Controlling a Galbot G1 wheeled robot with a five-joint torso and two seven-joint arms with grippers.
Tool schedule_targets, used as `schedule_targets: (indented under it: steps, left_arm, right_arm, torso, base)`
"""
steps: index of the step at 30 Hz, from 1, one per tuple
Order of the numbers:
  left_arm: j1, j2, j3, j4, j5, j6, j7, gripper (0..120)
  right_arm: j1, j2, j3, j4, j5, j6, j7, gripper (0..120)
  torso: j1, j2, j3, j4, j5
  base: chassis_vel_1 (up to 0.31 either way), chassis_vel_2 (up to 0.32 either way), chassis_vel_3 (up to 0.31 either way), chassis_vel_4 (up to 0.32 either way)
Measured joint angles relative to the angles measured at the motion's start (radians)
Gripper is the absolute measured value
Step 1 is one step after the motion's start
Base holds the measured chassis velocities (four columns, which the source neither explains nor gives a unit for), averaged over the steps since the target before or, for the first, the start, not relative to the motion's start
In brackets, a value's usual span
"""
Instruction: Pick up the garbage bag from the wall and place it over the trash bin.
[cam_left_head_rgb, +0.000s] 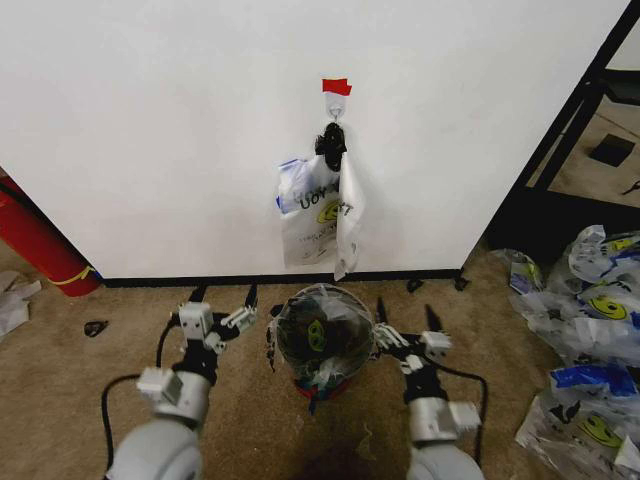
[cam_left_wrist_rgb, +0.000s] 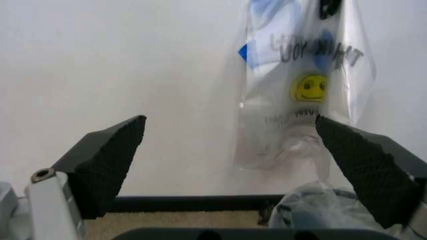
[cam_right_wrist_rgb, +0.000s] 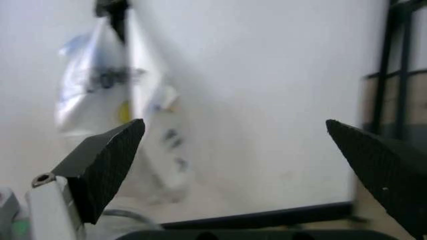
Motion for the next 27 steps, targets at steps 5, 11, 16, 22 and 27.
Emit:
schedule_targets:
  steps: [5,11,16,22,27]
  left_arm:
    - [0.085,-0.087,0.014,0.045,0.108,-0.111,0.024,100]
    - [0.118,-0.122,0.021,0.045,0.150,-0.142,0.030,100]
    - [0.114,-0.131,0.021,0.042,0.172,-0.137,0.026,100]
    - [0.100,-0.156,0.029,0.032,0.193,-0.119,0.023,100]
    - [0.101,-0.173,0.036,0.024,0.209,-0.106,0.023,100]
  right_arm:
    - [-0.126,0.017,0.017,0.032,-0.112,0.102,0.110,100]
    - [-0.188,0.029,0.022,0.070,-0.158,0.139,0.147,100]
    - [-0.211,0.028,0.020,0.108,-0.168,0.110,0.173,100]
    - [-0.214,0.022,0.008,0.130,-0.174,0.079,0.178,100]
    - [-0.205,0.024,-0.003,0.136,-0.179,0.065,0.167,100]
  torso:
    - [0.000,0.000,0.000,0.0002,0.0001]
    - [0.000,0.000,0.000,0.0001,0.0001]
    - [0.000,0.000,0.000,0.0001,0.0001]
    - [0.000,0.000,0.000,0.0001,0.0000]
    - [0.000,0.000,0.000,0.0001,0.0000]
  base:
    - [0.000,0.000,0.000,0.000]
    - [0.000,0.000,0.000,0.000]
    - [0.000,0.000,0.000,0.000]
    - [0.000,0.000,0.000,0.000]
    - [0.000,0.000,0.000,0.000]
